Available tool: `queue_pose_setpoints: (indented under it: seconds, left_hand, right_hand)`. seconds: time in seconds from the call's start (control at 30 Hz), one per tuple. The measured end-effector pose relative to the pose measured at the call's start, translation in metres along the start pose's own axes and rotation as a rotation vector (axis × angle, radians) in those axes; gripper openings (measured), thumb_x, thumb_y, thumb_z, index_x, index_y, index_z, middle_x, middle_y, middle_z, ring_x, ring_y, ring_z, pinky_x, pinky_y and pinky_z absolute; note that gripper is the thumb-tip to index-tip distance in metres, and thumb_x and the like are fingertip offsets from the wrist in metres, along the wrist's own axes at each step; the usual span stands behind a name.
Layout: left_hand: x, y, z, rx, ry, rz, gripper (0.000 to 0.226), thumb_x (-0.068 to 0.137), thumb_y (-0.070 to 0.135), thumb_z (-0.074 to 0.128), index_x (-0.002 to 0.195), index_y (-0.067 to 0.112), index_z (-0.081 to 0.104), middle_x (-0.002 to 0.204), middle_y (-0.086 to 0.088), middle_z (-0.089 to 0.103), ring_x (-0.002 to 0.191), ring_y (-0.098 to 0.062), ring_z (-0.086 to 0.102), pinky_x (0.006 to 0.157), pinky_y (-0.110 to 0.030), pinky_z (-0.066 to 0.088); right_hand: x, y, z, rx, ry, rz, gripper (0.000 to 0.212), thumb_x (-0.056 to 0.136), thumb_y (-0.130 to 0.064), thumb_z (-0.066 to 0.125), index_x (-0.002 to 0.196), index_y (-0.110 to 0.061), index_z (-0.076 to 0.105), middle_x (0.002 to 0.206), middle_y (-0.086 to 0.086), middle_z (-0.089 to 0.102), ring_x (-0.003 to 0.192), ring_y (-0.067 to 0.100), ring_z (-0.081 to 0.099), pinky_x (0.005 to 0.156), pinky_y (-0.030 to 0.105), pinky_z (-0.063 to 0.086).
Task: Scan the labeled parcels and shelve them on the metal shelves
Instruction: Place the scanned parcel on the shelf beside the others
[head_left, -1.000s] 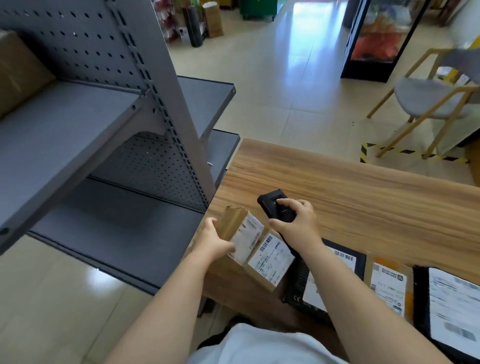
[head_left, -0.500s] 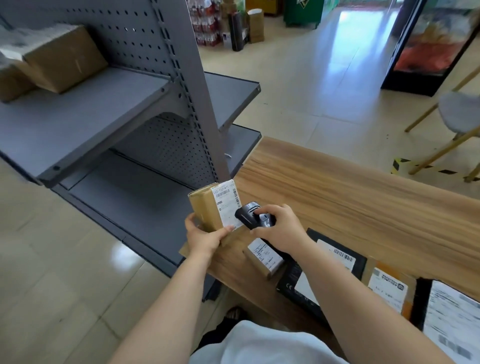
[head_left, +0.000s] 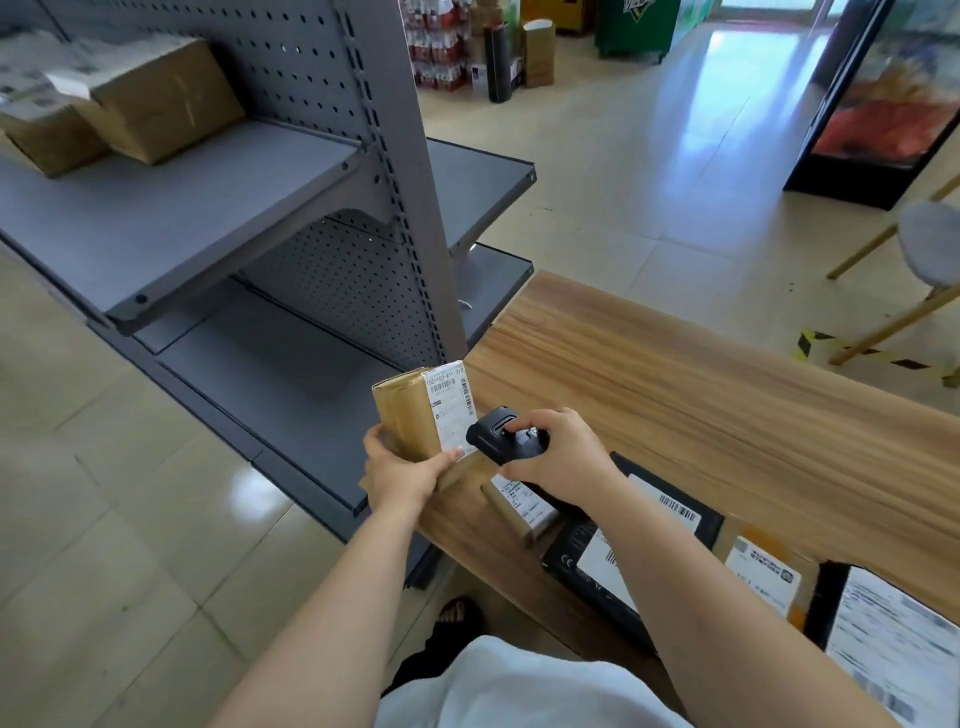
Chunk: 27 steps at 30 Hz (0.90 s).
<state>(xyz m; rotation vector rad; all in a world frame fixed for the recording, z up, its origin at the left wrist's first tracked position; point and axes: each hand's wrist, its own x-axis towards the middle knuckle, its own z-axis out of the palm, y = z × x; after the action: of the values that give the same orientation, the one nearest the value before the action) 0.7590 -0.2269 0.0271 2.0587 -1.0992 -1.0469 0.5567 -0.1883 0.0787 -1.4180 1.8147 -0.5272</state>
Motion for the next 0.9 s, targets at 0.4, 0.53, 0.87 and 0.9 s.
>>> queue_pose_setpoints:
  seconds: [0.4, 0.53, 0.87, 0.9]
  left_hand:
    - [0.004, -0.038, -0.08, -0.715, -0.105, -0.588, 0.052, 0.074, 0.055, 0.081, 0.103, 0.016, 0.062, 0.101, -0.001, 0.063, 0.094, -0.023, 0.06, 0.11, -0.061, 0.033]
    - [-0.004, -0.069, -0.135, -0.887, -0.046, -0.655, 0.066, 0.073, 0.059, 0.079, 0.119, 0.015, 0.062, 0.109, -0.001, 0.064, 0.106, -0.022, 0.06, 0.107, -0.06, 0.032]
    - [-0.014, -0.142, -0.302, -1.338, 0.33, -0.602, 0.074, 0.069, 0.055, 0.084, 0.128, 0.021, 0.054, 0.117, 0.001, 0.064, 0.103, -0.026, 0.066, 0.112, -0.062, 0.026]
    - [-0.011, -0.144, -0.324, -1.362, 0.339, -0.585, 0.075, 0.068, 0.055, 0.085, 0.128, 0.022, 0.054, 0.117, 0.0, 0.065, 0.101, -0.026, 0.067, 0.113, -0.062, 0.025]
  right_hand:
    - [0.005, -0.058, 0.085, 0.033, -0.019, -0.234, 0.054, 0.075, -0.041, 0.078, 0.124, -0.044, 0.055, 0.121, -0.006, 0.04, 0.119, 0.024, 0.039, 0.101, 0.044, 0.038]
    - [0.002, -0.102, 0.124, -0.057, -0.093, -0.392, 0.057, 0.076, -0.041, 0.077, 0.129, -0.039, 0.054, 0.127, -0.005, 0.041, 0.121, 0.022, 0.037, 0.104, 0.044, 0.035]
    - [-0.036, -0.249, 0.24, -0.237, -0.242, -0.814, 0.057, 0.08, -0.036, 0.072, 0.133, -0.036, 0.053, 0.139, -0.001, 0.036, 0.126, 0.027, 0.035, 0.106, 0.047, 0.031]
    - [-0.04, -0.269, 0.252, -0.246, -0.25, -0.852, 0.057, 0.08, -0.037, 0.072, 0.133, -0.036, 0.052, 0.139, -0.001, 0.036, 0.125, 0.027, 0.035, 0.106, 0.047, 0.031]
